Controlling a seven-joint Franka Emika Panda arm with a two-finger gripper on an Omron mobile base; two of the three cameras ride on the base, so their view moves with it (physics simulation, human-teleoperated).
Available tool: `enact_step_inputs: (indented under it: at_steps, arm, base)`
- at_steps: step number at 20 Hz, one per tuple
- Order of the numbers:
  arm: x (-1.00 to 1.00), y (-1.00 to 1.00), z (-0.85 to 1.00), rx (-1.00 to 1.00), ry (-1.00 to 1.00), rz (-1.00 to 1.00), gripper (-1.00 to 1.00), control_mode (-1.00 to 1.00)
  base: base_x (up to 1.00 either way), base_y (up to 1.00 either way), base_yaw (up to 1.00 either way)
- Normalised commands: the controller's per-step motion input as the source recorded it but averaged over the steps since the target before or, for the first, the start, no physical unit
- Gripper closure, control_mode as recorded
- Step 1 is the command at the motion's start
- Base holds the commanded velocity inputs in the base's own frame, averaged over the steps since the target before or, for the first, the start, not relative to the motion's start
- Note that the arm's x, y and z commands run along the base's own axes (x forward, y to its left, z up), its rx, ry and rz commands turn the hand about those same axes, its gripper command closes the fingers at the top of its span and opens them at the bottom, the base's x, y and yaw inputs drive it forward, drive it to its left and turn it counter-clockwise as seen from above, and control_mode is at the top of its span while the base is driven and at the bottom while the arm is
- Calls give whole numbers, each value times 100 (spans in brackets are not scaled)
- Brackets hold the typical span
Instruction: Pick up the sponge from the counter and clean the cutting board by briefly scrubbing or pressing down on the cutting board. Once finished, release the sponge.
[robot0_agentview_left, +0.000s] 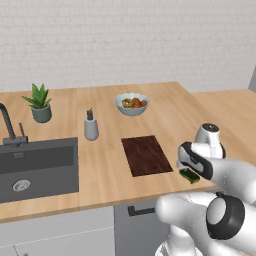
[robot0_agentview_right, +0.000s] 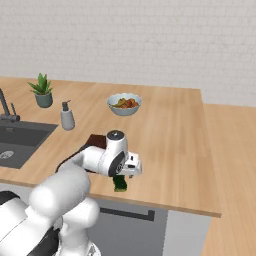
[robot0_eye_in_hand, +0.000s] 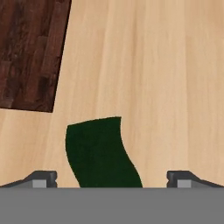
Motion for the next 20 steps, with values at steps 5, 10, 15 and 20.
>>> enact_step_inputs:
  at_steps: [5, 10, 15, 20]
  arm:
    - [9, 2, -3, 0, 11, 0, -100, -100]
    - [0, 6, -7, -1, 11, 0, -100, -100]
    - [0, 0, -27, 0, 1, 3, -100, -100]
    - [-2, 0, -36, 0, 0, 6, -100, -100]
  base:
    - [0, 0, 0]
    - [0, 0, 0]
    - [0, 0, 0]
    - [0, 0, 0]
